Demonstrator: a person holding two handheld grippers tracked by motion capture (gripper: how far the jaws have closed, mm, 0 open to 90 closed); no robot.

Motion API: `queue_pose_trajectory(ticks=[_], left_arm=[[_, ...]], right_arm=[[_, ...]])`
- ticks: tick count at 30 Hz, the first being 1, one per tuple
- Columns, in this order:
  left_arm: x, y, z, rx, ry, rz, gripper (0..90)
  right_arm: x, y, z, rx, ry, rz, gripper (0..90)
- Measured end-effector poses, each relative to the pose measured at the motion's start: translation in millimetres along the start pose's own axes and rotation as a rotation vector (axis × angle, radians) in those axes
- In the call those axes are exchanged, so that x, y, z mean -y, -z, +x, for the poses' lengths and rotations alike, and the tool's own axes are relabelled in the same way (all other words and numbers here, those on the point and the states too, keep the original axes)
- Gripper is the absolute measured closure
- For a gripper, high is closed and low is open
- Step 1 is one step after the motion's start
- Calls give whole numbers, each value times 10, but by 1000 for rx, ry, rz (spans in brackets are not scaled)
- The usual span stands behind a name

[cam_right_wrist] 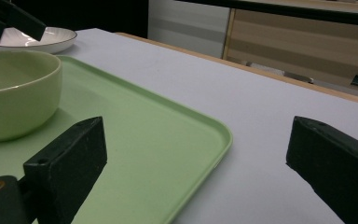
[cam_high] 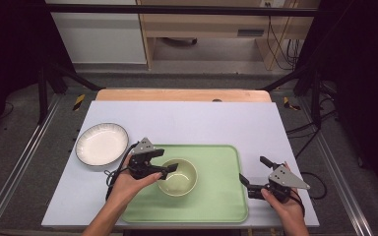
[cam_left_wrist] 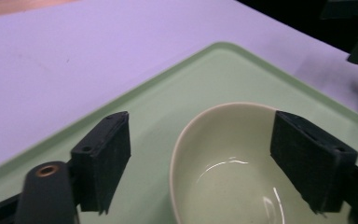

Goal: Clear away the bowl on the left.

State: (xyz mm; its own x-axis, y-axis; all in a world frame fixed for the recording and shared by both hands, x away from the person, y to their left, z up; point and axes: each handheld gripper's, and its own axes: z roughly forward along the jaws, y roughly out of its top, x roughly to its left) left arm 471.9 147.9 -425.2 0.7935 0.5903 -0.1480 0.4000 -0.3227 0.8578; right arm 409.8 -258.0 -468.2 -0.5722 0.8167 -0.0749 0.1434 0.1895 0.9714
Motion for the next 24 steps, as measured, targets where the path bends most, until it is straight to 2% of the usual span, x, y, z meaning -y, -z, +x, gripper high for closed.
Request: queue_pose_trajectory(ticks=[3, 7, 17, 20, 24], left_arm=[[-16, 13, -11, 20, -17, -18, 142], [-21, 51, 6, 34, -11, -35, 134], [14, 179, 53, 71, -34, -77, 120], [30, 238, 75, 65, -44, -86, 119], [67, 319, 111, 46, -36, -100, 113]], right_arm=[[1, 4, -11, 5, -4, -1, 50], [0, 10, -17, 7, -6, -4, 48], [-4, 20, -25, 17, -14, -8, 35], [-4, 22, -30, 22, -12, -12, 34], [-6, 24, -31, 23, -15, -10, 35]])
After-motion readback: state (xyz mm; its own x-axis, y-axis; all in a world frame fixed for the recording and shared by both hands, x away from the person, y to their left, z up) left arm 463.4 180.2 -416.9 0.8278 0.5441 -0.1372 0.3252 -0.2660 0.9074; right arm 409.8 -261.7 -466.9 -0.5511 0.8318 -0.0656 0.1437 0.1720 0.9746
